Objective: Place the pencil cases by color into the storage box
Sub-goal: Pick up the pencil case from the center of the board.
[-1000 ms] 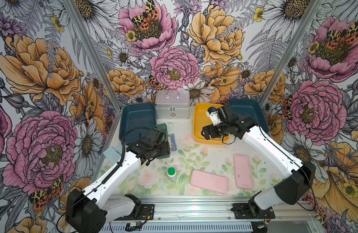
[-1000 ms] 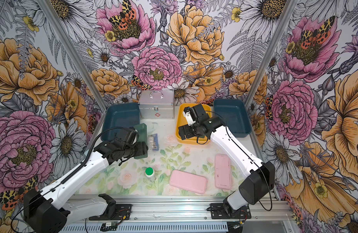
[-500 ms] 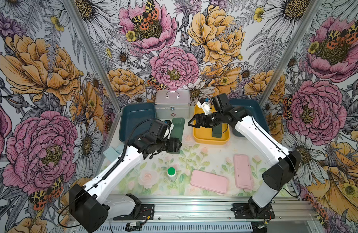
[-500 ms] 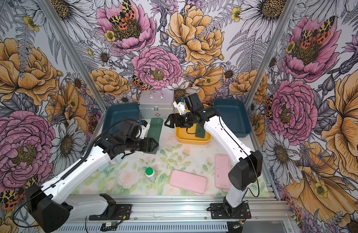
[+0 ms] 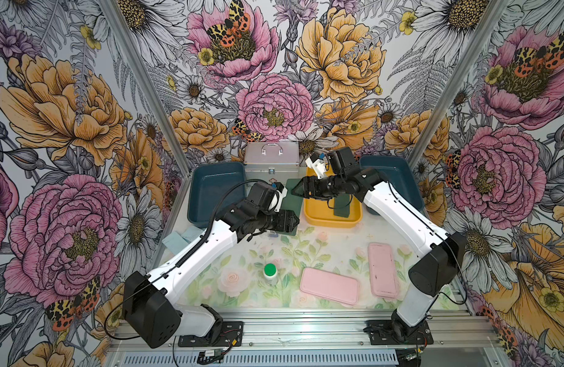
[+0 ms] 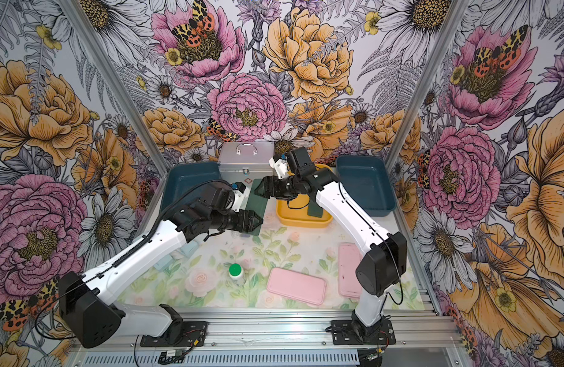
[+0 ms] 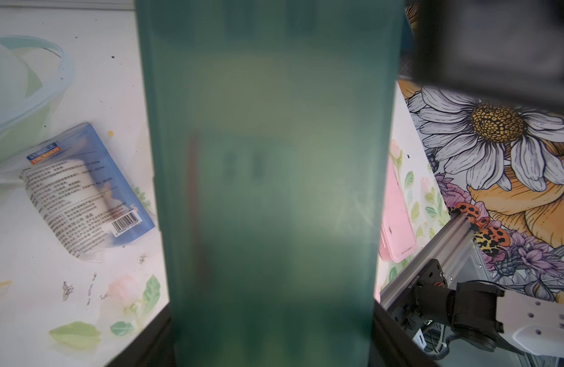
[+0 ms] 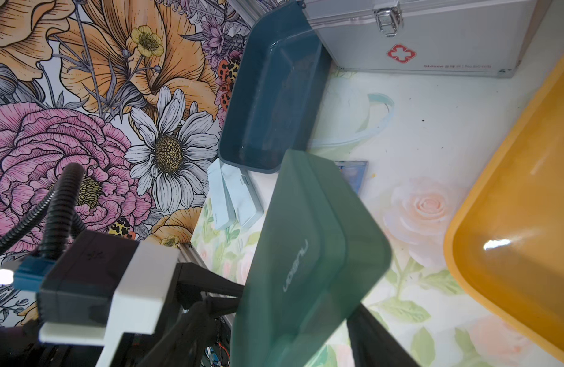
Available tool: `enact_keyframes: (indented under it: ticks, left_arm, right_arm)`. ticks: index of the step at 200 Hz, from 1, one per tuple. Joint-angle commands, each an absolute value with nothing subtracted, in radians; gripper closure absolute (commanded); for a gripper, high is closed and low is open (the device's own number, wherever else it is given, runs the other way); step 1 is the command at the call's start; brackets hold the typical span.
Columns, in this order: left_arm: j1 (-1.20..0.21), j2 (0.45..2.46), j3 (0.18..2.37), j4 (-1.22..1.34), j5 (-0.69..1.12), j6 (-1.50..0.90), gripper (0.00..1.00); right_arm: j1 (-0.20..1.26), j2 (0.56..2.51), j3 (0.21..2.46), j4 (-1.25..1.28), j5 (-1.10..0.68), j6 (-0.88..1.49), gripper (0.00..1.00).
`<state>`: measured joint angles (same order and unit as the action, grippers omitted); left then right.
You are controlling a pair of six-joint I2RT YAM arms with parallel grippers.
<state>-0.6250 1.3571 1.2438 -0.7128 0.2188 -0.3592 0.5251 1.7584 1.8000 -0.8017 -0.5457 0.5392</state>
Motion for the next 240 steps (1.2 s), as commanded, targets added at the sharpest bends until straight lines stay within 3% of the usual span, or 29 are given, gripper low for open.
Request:
enact_keyframes:
  ticks: [1, 40, 111, 143, 147, 150, 185, 240]
  left_arm:
    - [-0.643, 1.347, 1.261, -0.642, 0.241, -0.364, 0.34]
    - [-0.669, 1.334, 1.237, -0.608, 0.245, -0.390, 0.35]
    - [-0.684, 1.313, 1.199, -0.552, 0.261, -0.433, 0.34]
    - [-0.687, 1.319, 1.202, -0.542, 0.286, -0.446, 0.19]
    - [-0.687, 1.318, 1.202, -0.539, 0.286, -0.448, 0.04]
    - [-0.686, 1.317, 1.204, -0.537, 0.289, -0.451, 0.02]
    - [-0.685, 1.309, 1.224, -0.533, 0.312, -0.461, 0.01]
    - [-0.591, 1.195, 1.225, -0.616, 0.184, -0.500, 0.01]
  right_arm:
    - [0.531, 1.781, 1.817, -0.760, -0.523, 0.554, 0.30]
    - [0.527, 1.804, 1.807, -0.742, -0.553, 0.570, 0.51]
    - [0.516, 1.809, 1.783, -0.696, -0.600, 0.596, 0.80]
    - [0.505, 1.807, 1.770, -0.695, -0.600, 0.595, 0.83]
    - [0.504, 1.807, 1.769, -0.696, -0.601, 0.594, 0.83]
    - [0.502, 1.807, 1.768, -0.696, -0.600, 0.593, 0.84]
    - [0.470, 1.817, 1.756, -0.698, -0.588, 0.580, 0.84]
    - [0.355, 1.897, 1.813, -0.702, -0.584, 0.555, 0.85]
